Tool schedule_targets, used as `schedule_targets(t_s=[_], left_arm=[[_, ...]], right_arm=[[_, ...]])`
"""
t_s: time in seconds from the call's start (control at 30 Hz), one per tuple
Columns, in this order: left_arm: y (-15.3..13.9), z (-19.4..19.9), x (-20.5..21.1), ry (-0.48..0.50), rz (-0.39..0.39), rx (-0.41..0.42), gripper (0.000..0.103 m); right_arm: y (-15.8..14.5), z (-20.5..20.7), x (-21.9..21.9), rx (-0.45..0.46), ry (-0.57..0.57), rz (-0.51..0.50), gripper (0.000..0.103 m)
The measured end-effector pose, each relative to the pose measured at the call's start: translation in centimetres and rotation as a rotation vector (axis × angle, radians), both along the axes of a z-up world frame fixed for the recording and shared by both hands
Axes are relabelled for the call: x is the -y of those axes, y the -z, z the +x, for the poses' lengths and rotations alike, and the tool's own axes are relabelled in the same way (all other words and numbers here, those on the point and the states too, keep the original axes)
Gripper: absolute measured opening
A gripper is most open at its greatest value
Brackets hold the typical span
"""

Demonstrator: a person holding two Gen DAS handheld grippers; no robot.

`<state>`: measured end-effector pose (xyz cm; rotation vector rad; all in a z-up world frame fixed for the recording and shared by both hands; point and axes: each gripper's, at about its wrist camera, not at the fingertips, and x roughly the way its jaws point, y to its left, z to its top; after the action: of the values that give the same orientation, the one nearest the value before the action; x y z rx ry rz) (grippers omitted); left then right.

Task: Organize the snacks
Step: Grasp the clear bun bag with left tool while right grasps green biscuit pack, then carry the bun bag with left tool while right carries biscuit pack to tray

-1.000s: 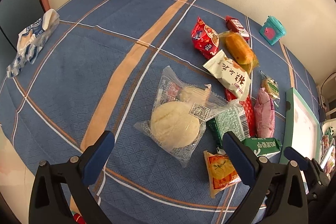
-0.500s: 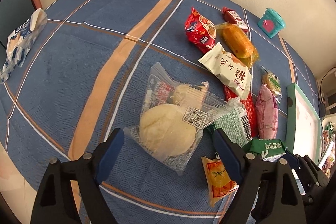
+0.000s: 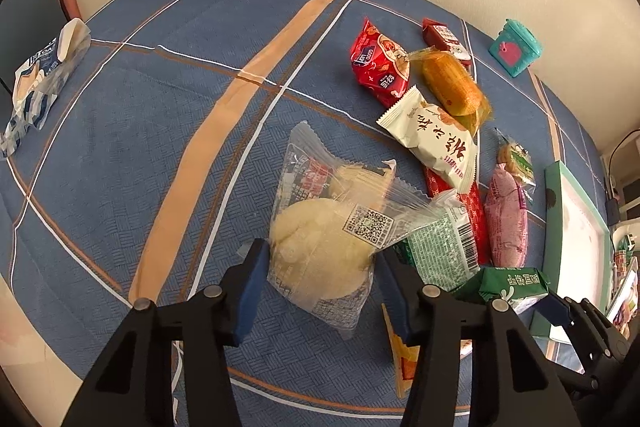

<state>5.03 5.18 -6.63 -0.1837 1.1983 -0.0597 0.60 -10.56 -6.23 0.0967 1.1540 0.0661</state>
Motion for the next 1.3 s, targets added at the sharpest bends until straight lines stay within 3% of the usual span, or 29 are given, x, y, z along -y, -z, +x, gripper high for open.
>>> schedule_targets(t_s=[0.57, 1.0, 1.3], left_arm=[[-5.0, -0.9, 2.1, 0.005, 0.031, 0.063, 0.053], [-9.9, 0.1, 12.8, 0.172, 0.03, 0.126, 0.053], [-10.1, 1.1, 20.3, 0.285, 0.005, 0.155, 0.053]], right_arm=[[-3.5, -0.7, 3.5, 0.09, 0.088, 0.069, 0.063], [-5.6, -2.0, 16.4, 0.13, 0.453, 0.039, 0.063], [-5.4, -3.4, 24.3, 0.126, 0.652, 0.056, 0.063]])
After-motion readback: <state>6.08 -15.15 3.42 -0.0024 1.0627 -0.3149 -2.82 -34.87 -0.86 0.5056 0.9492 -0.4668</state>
